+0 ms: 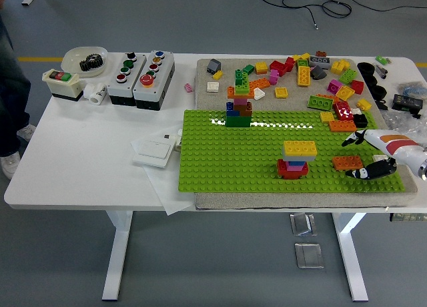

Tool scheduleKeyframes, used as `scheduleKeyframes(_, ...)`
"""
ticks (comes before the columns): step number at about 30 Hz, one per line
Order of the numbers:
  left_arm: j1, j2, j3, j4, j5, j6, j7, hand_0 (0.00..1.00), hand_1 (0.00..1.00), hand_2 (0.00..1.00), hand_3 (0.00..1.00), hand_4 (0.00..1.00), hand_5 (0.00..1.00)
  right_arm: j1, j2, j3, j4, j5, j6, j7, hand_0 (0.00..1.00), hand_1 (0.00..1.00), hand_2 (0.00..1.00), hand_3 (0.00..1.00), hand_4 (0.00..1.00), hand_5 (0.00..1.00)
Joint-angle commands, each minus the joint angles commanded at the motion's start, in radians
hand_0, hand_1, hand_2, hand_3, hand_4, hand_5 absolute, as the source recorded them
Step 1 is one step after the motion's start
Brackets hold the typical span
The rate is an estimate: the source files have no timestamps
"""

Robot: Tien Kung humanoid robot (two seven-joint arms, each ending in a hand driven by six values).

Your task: Pick up the brick,pile it on top of brick,press brick,pick up the brick,pile it on top of brick,press brick

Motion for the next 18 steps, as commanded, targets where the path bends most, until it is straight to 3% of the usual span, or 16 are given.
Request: scheduleKeyframes(18,-0.002,0.001,0.017,0.0,-0.018,0.0,-0.002,0.781,0.726,0.635,0.558,0.582,0.604,0.045,0.046,-0.047,-0.113,-0.058,-0.04,0.017,0.707,0.662,0.703,0.604,0.856,0.268)
